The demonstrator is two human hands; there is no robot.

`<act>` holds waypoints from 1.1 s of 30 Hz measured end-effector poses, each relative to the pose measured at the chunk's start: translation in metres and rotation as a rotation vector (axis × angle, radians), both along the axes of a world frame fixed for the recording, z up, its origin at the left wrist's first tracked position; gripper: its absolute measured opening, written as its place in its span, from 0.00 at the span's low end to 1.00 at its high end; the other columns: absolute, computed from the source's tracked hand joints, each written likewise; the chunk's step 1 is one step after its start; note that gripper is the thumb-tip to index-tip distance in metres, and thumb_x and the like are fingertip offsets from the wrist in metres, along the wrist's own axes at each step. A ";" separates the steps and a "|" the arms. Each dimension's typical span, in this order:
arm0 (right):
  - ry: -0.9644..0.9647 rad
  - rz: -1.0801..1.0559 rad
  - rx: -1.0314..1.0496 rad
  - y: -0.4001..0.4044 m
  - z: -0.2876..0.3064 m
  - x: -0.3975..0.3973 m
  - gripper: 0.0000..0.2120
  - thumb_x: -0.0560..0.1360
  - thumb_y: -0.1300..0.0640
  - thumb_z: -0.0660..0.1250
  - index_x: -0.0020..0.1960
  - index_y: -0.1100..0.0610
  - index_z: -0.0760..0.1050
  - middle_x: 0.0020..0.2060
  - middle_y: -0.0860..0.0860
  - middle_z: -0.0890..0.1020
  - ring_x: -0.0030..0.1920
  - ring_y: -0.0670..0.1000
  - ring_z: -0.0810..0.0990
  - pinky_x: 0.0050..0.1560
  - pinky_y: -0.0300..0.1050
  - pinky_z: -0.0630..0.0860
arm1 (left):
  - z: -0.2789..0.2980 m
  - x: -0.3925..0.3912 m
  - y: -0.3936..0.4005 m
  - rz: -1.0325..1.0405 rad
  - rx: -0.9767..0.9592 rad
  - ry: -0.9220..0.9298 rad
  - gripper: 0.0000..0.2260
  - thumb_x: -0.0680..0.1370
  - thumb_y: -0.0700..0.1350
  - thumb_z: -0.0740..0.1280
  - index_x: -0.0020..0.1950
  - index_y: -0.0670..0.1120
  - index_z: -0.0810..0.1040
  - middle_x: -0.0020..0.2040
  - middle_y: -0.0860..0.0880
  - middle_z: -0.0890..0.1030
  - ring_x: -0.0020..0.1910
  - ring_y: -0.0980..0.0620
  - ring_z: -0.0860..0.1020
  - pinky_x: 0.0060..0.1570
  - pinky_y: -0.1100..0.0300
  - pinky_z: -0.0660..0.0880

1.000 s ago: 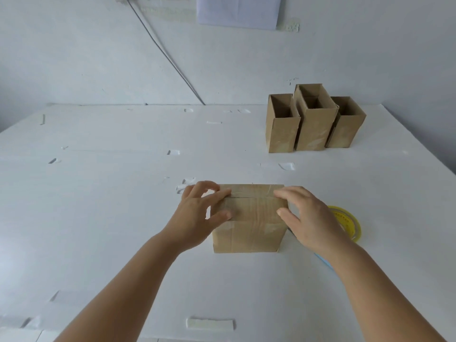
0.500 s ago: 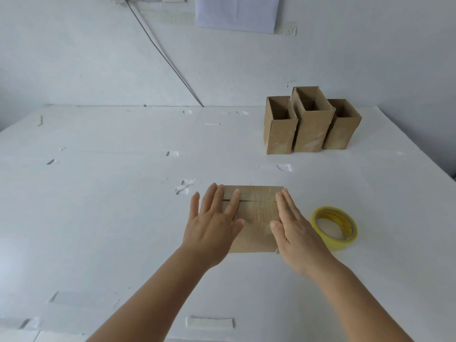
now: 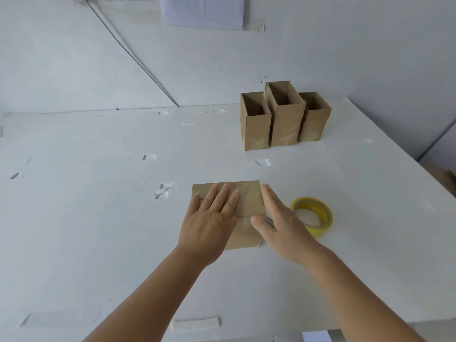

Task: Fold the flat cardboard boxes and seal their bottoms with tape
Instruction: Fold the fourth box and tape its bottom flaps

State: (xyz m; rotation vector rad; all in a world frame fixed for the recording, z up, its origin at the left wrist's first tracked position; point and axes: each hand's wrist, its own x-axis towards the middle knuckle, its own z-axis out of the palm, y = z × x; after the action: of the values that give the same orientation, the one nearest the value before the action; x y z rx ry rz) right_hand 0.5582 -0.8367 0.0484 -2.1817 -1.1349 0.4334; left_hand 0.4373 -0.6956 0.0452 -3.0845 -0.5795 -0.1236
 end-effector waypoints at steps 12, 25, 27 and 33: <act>-0.167 -0.284 -0.581 -0.046 -0.043 0.058 0.20 0.78 0.57 0.60 0.69 0.57 0.64 0.66 0.55 0.72 0.65 0.59 0.71 0.62 0.47 0.67 | -0.001 -0.001 0.002 0.020 0.025 -0.027 0.26 0.80 0.57 0.45 0.76 0.51 0.61 0.76 0.51 0.64 0.76 0.49 0.61 0.69 0.47 0.63; -0.030 -0.562 0.011 -0.050 -0.022 0.067 0.08 0.76 0.62 0.59 0.49 0.58 0.77 0.40 0.58 0.80 0.43 0.60 0.76 0.38 0.47 0.68 | -0.002 -0.001 0.004 0.003 0.003 -0.078 0.26 0.80 0.58 0.45 0.76 0.51 0.62 0.75 0.51 0.66 0.75 0.50 0.61 0.68 0.48 0.63; 0.064 -0.557 0.192 -0.042 0.000 0.058 0.09 0.76 0.61 0.61 0.52 0.56 0.79 0.40 0.52 0.82 0.44 0.55 0.78 0.45 0.47 0.73 | -0.001 -0.002 0.003 0.000 -0.021 -0.082 0.27 0.79 0.59 0.44 0.77 0.52 0.61 0.76 0.52 0.64 0.76 0.51 0.59 0.70 0.48 0.61; 0.270 -0.376 0.548 -0.005 0.050 0.020 0.12 0.75 0.61 0.65 0.54 0.47 0.79 0.45 0.38 0.83 0.46 0.36 0.81 0.47 0.30 0.74 | 0.004 -0.004 0.000 -0.004 -0.115 -0.104 0.33 0.74 0.62 0.36 0.78 0.55 0.50 0.79 0.57 0.52 0.78 0.57 0.46 0.72 0.58 0.43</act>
State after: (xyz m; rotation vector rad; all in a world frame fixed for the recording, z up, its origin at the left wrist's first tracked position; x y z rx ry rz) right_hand 0.5786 -0.8415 0.0983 -1.7311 -0.5866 0.2071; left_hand 0.4335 -0.6951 0.0497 -3.2068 -0.6041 -0.2619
